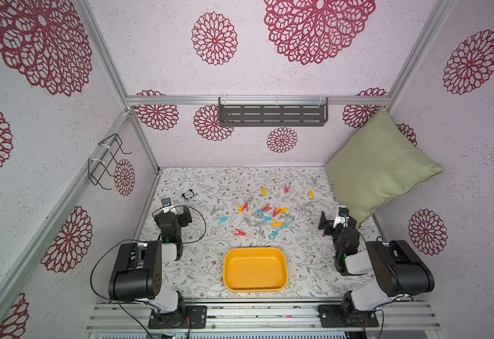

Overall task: Put the clothespins into the storage box
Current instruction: Pick up the clothespin from the center of the board.

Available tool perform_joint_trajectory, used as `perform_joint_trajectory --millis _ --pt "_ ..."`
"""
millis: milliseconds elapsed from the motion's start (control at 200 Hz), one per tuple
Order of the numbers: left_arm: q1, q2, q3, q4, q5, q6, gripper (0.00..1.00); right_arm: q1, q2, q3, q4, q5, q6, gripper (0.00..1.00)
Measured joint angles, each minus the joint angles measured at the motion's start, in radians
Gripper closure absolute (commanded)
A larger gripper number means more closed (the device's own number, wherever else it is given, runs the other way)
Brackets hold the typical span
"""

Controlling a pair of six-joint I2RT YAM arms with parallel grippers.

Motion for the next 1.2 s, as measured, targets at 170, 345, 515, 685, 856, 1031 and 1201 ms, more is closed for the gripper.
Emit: perform_joint_trajectory --millis 170,345,515,685,856,1031,1201 --pt "0.0 0.0 0.0 0.0 0.0 0.0 0.03 0.0 0.0 0.0 0.0 0.0 0.0 0.01" --pt "0.0 0.0 0.0 0.0 0.003 0.0 0.03 0.0 0.0 0.0 0.0 0.0 0.0 0.01" --pt "0.0 0.0 0.0 0.0 0.003 0.0 0.03 0.0 0.0 0.0 0.0 0.0 0.0 0.01" --pt "0.0 0.0 0.0 0.0 0.003 0.0 0.03 0.0 0.0 0.0 0.0 0.0 0.0 0.01" --pt "0.0 0.0 0.0 0.0 0.003 0.0 0.03 0.0 0.0 0.0 0.0 0.0 0.0 0.01" --pt "0.0 0.0 0.0 0.0 0.0 0.0 0.03 0.0 0.0 -0.002 0.005 0.001 0.0 0.01" --pt "0.0 -0.084 0.009 -0.1 -0.05 -0.021 0.03 0.0 -0.07 -0.077 0.04 0.021 0.016 0.01"
